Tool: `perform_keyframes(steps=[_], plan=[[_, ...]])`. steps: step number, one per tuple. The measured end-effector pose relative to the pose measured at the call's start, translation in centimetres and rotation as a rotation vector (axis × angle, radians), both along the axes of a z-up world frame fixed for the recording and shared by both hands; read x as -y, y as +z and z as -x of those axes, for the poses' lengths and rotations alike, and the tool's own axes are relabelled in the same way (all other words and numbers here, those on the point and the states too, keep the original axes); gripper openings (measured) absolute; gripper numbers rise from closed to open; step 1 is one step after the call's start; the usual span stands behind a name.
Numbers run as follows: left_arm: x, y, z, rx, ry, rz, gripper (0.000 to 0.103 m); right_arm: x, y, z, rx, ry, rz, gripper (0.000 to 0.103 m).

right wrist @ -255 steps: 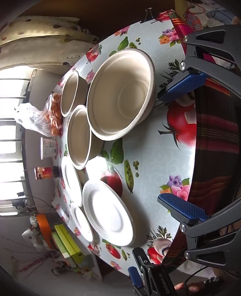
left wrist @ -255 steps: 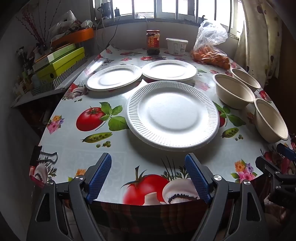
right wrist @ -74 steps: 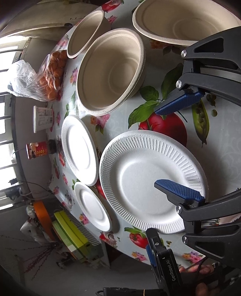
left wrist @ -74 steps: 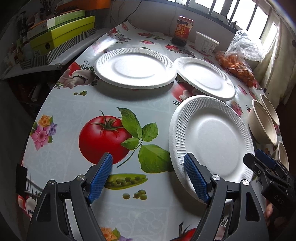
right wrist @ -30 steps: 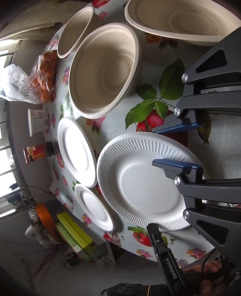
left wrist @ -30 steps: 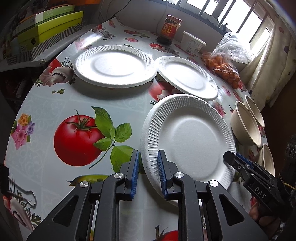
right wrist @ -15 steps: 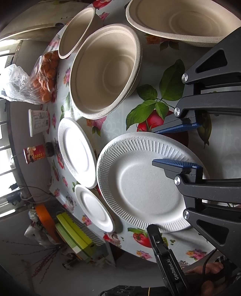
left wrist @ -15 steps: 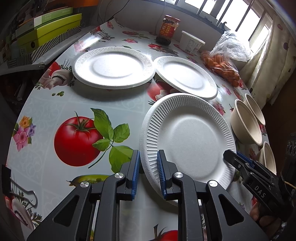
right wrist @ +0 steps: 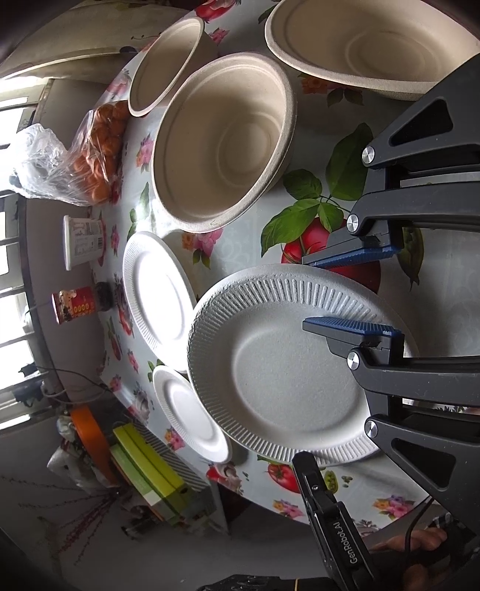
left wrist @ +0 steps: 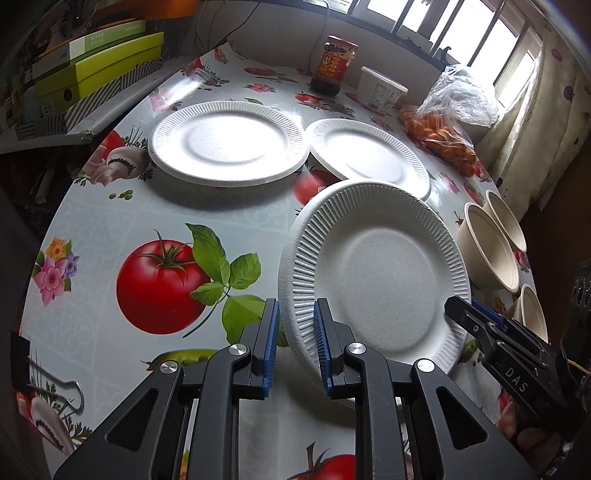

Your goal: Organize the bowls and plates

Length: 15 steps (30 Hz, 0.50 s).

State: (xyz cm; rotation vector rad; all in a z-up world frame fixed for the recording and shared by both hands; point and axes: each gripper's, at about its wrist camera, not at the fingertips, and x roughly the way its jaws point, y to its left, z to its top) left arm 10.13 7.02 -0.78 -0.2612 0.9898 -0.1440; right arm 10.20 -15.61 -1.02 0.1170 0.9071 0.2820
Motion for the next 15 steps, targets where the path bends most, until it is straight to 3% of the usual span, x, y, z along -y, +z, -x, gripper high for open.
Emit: perform_keyframes(steps=[15], plan=[[-1.7,1.9,-0.3,0.022,0.04,-0.014,0.02,-1.9,1.9,-1.0,0.02,0.044,0.0,0.026]])
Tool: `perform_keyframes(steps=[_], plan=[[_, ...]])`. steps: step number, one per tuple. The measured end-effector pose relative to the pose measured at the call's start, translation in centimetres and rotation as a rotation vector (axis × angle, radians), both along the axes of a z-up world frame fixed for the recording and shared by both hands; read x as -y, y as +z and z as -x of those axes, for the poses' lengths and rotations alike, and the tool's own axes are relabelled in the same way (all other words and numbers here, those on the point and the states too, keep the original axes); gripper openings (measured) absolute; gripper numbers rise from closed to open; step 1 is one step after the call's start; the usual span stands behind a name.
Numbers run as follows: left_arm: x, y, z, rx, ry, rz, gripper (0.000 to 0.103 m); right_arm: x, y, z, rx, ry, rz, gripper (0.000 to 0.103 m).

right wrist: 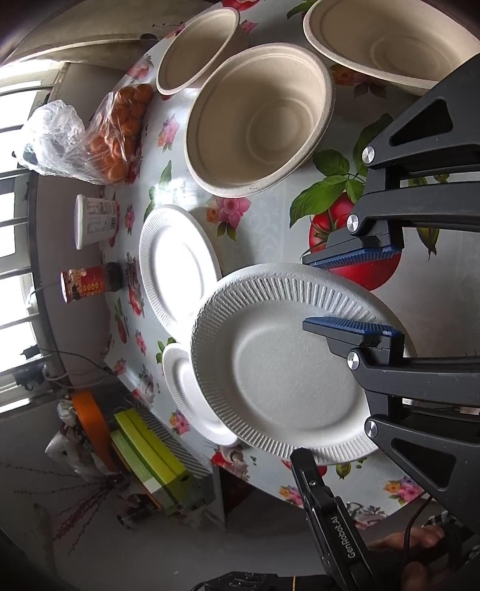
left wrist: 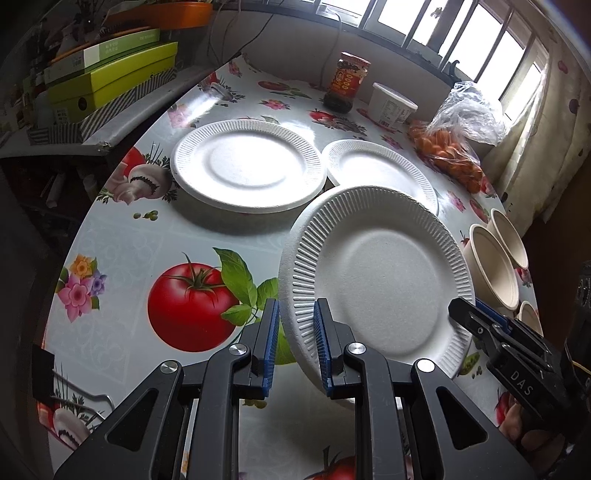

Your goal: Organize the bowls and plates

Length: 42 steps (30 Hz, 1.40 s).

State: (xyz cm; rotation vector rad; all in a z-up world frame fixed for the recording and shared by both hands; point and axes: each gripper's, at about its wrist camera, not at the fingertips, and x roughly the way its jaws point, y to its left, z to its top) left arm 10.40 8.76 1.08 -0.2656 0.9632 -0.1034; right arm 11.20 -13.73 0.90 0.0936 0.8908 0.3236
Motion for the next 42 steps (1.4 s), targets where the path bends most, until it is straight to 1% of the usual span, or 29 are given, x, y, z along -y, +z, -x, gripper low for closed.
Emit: perform_keyframes(steps=[12,23,30,35,42], plan=[[-1.8,1.4,-1.1,0.017,0.021,-0.011,0.02,-2.0,1.3,-1.5,0.011,0.029,-0.003,0.026],[-4.0,2.8,-3.0,0.042,0.051,-0.027,0.02,-4.3,2.5,-4.1,0.011,0.055,-0.029,0.026],[-5.1,3.0,-4.4,0.04,0.065,-0.036,0.02,-5.6,3.1,-5.9,0.017,0.063,-0.023,0.025],[-5.9,2.9,-5.2,0.028,0.079,-0.026,0.02,-6.4,2.9,-6.9,0.006,0.074,-0.021,0.025],[-6.7,3.0,-6.2,0.024,0.093,-0.034,0.02,-7.5,2.9,-8.5,0.0,0.082,-0.018,0.025]])
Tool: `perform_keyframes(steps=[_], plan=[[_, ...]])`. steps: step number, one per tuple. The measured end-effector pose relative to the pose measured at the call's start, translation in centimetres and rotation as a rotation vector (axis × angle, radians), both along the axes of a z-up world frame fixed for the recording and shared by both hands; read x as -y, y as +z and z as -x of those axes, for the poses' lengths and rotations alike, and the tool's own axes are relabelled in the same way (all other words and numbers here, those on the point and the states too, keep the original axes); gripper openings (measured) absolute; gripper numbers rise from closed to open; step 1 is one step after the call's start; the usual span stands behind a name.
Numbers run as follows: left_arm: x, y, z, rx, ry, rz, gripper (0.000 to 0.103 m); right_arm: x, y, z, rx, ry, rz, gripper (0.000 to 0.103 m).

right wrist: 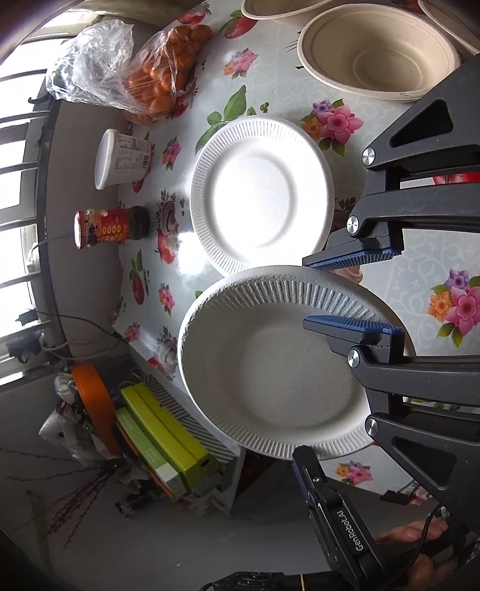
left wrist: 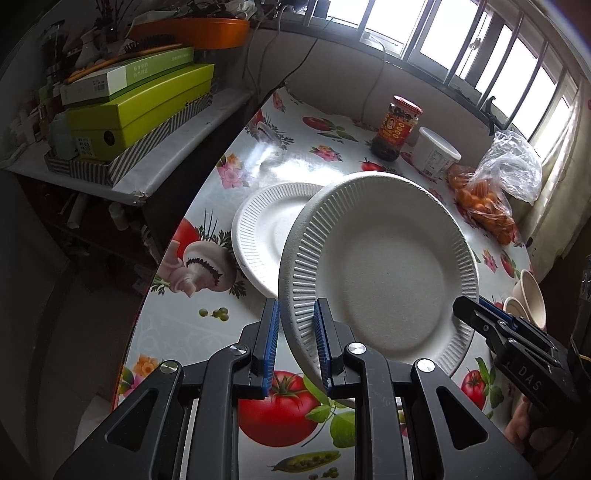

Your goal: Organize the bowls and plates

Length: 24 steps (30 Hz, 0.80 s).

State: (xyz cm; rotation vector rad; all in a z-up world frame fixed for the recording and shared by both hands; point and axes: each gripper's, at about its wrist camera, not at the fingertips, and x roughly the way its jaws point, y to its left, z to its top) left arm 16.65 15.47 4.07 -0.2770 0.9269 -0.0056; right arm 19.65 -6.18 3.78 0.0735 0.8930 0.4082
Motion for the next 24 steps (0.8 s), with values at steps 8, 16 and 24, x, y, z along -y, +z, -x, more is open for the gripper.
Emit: perform_keyframes(steps=[8,16,24], plan=[[-1.5,0.6,-1.8,0.001,0.02,0.004,0.02,-1.5,0.6,-2.2,-0.007,0.017,-0.002,0.025],[-2.8,0.8,-3.8,-0.011,0.037,-0.008,0.02,-3.1,0.7,-4.4,-0.016,0.028,0.002,0.025],[-3.6,0.0,-6.0,-0.038,0.054,-0.023,0.02,-4.2,-0.3,-6.9,-0.051,0.028,0.004,0.025]])
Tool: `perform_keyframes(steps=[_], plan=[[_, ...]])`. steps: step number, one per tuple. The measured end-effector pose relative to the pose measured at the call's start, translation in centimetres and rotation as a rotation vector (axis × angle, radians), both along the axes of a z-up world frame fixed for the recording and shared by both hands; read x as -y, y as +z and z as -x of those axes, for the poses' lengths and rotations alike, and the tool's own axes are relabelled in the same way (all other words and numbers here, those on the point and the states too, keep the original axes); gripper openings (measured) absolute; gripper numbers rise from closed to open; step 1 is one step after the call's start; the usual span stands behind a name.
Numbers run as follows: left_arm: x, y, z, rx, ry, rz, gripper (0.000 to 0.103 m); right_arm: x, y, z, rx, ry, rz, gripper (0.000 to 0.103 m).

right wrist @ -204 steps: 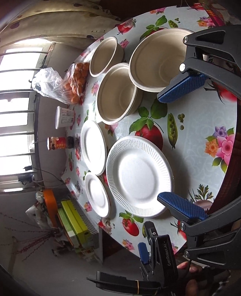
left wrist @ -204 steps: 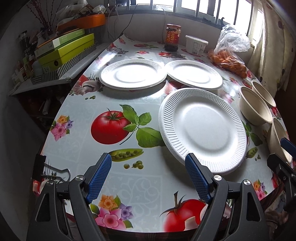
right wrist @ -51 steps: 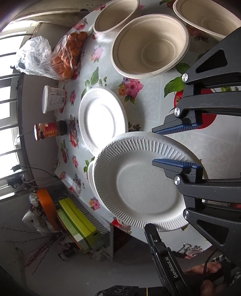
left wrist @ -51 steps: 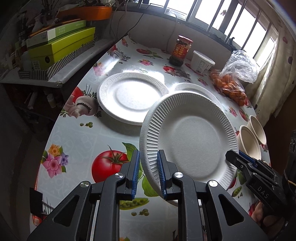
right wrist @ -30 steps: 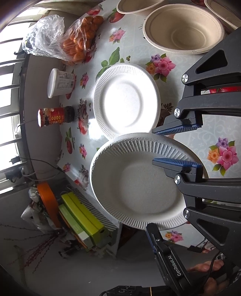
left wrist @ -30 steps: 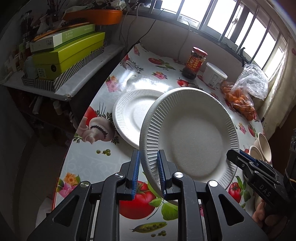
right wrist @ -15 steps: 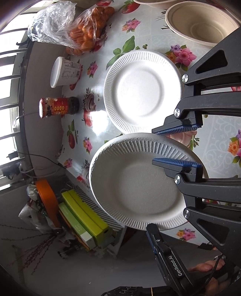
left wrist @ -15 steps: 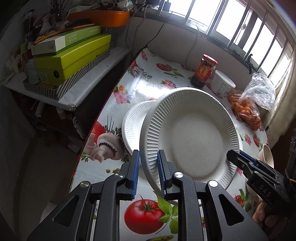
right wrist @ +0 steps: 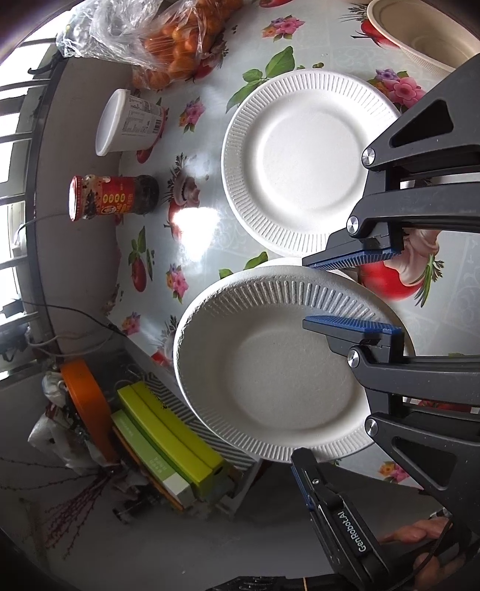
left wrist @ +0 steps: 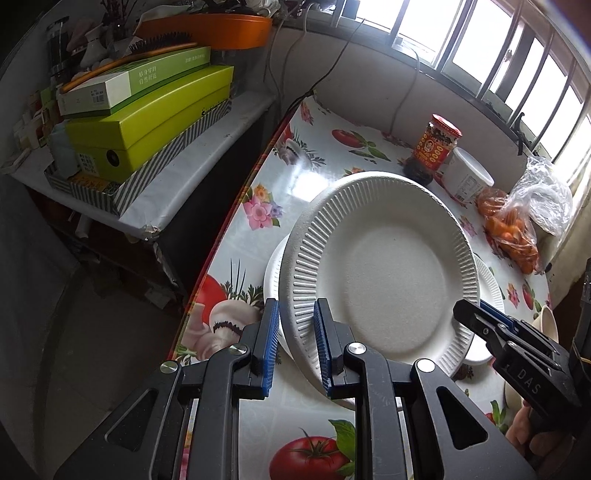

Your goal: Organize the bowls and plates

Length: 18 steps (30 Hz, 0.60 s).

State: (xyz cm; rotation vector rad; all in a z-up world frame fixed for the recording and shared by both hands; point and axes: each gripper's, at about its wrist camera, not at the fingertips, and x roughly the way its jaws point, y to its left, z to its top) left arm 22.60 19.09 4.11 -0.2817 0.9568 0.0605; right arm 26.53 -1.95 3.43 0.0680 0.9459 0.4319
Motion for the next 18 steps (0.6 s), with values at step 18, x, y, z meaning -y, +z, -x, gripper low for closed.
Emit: perform_keyframes(steps=[18], plan=[[-0.3,-3.5,-3.1,-0.084,0.02,-0.031,0.02,-1.5,-3.8,-3.8,-0.072,0.014,0.043,0.025]])
